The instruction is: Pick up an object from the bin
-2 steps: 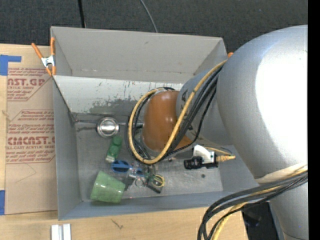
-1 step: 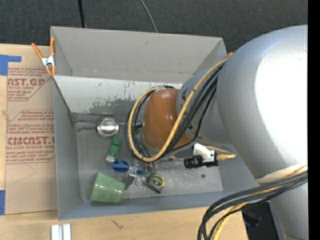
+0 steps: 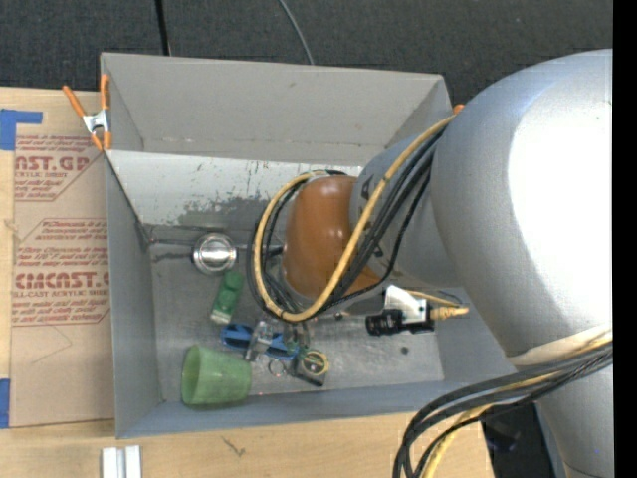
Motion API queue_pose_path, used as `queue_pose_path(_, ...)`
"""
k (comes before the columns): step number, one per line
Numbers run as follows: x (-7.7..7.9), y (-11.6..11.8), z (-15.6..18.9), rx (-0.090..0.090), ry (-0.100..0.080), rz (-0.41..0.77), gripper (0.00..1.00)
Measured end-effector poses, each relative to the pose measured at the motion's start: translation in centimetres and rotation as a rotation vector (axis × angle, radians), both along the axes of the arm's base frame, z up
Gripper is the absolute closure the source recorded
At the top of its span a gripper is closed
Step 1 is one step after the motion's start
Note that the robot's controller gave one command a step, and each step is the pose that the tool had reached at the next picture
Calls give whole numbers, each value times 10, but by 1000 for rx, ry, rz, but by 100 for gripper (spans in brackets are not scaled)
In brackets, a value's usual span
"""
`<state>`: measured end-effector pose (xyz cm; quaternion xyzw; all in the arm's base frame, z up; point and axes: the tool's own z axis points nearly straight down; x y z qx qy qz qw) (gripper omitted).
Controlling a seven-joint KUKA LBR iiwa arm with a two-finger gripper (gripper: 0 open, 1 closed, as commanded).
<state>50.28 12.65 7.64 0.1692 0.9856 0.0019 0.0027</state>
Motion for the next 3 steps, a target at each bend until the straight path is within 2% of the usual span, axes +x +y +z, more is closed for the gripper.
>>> queue_pose_path(1, 2, 1, 86, 0, -2, 1, 100)
queue_pose_path(3, 3, 2, 122, -2, 4, 2, 100)
